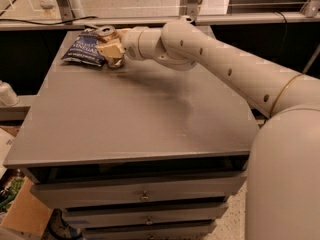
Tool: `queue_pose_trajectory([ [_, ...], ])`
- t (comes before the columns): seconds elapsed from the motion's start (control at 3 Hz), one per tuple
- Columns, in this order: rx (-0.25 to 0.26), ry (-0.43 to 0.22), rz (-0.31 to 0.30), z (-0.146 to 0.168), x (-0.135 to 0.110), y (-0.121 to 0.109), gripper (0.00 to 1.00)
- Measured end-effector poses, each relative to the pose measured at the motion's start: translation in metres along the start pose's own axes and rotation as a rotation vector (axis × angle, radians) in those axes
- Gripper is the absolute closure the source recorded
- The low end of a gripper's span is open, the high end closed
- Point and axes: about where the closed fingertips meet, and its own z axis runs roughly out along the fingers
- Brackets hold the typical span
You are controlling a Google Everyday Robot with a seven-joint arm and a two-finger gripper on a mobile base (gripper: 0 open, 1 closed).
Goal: Move orange can near blue chip bag
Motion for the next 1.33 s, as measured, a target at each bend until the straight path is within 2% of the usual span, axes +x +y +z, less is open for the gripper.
queue_pose_trajectory([
  [1.0, -0.048, 0.016, 0.003, 0.005, 0.005, 0.009, 0.13],
  [1.33, -0.064, 0.03, 0.008, 0.005, 0.009, 0.014, 0.0],
])
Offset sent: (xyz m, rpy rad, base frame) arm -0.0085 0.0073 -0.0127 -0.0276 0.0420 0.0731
